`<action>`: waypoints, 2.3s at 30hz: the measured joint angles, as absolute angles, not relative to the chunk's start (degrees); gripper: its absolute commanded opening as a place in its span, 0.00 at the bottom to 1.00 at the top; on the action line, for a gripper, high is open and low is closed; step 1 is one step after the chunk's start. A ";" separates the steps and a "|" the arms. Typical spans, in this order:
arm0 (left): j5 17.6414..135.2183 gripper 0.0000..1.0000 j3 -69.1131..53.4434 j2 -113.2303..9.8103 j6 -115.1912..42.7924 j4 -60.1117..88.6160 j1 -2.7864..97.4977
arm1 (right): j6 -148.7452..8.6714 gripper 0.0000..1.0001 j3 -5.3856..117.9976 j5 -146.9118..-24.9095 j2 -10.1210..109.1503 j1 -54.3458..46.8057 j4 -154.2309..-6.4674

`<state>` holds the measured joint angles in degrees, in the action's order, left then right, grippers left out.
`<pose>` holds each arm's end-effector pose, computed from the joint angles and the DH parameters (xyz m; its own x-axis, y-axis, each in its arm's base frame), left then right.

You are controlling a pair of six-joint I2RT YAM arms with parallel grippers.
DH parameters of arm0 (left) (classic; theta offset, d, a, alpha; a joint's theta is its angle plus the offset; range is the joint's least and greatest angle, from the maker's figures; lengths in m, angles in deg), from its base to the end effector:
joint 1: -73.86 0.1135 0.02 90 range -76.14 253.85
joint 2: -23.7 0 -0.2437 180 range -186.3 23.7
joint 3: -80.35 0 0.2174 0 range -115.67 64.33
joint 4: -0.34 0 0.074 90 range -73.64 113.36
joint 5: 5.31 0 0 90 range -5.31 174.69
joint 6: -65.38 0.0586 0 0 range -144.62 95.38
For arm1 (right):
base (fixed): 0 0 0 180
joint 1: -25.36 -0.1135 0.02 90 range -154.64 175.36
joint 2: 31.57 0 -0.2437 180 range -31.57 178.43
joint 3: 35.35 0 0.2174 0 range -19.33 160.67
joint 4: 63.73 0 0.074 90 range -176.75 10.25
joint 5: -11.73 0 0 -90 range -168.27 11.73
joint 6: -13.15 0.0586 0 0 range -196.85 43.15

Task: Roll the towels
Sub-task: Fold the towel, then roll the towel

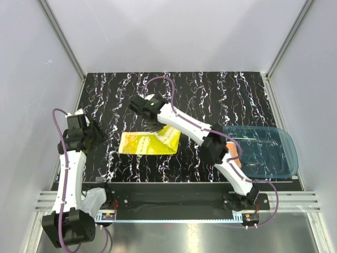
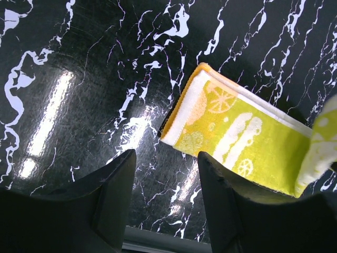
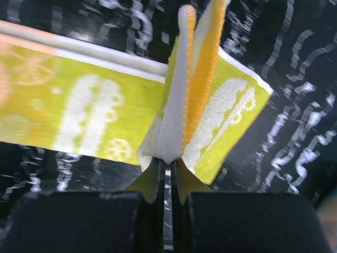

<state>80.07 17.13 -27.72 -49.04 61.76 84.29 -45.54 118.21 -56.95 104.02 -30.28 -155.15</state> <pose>0.1647 0.0255 0.2476 -0.6288 -0.5347 -0.5645 -0.4273 0.8442 -0.3237 0.2645 0.3491 0.2278 -0.8315 -0.3584 -0.4245 -0.3259 0.9335 -0.1497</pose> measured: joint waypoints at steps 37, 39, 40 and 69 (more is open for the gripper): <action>81.75 0.54 17.13 -26.98 -49.09 61.76 84.31 | -51.53 0.55 123.56 -72.60 112.04 -36.49 -136.53; 81.95 0.54 17.13 -26.98 -49.11 61.76 84.31 | -51.81 0.60 123.15 -73.54 113.42 -36.53 -134.87; 82.04 0.54 17.13 -26.96 -49.11 61.76 84.31 | -51.79 0.62 123.04 -73.91 113.97 -36.57 -134.28; 98.19 0.50 -0.68 -63.63 -60.28 56.32 25.72 | -42.00 0.69 55.15 -73.17 61.47 -9.30 -121.77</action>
